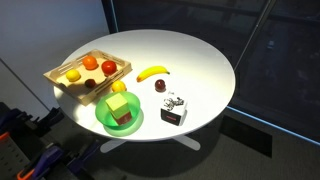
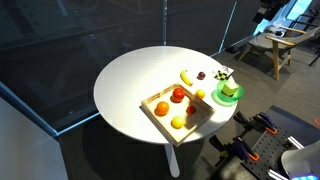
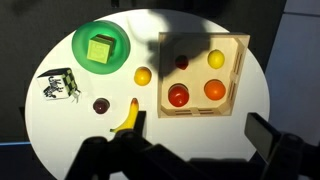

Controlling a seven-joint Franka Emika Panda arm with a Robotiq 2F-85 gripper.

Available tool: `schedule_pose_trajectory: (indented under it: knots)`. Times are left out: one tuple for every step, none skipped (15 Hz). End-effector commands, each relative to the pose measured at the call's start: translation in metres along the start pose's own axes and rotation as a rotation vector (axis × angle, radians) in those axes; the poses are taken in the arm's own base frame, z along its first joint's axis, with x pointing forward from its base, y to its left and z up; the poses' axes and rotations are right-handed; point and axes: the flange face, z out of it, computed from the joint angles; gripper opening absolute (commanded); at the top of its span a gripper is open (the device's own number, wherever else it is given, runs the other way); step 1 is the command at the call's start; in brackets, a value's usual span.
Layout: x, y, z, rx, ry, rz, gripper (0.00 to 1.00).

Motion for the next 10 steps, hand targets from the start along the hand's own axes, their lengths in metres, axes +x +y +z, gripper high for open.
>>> schedule_pose_trajectory:
  knots:
    - [0.0002,0.0001,-0.0005,0.0,-0.001,0.0,1.0]
    - [0.0002,0.0001,-0.0005,0.0,-0.001,0.0,1.0]
    - [0.0002,0.0001,-0.0005,0.0,-0.001,0.0,1.0]
    - [0.0002,0.0001,-0.0005,0.0,-0.001,0.0,1.0]
    - [0.0002,0.0001,-0.0005,0.0,-0.001,0.0,1.0]
    - [0.0002,0.0001,-0.0005,0.0,-0.001,0.0,1.0]
    - [0.0002,0.0001,-0.0005,0.0,-0.001,0.0,1.0]
    - [0.0002,0.0001,-0.0005,0.0,-0.001,0.0,1.0]
    - [0.0002,0.0001,-0.0005,0.0,-0.001,0.0,1.0]
    - [0.0002,0.0001,-0.0005,0.0,-0.001,0.0,1.0]
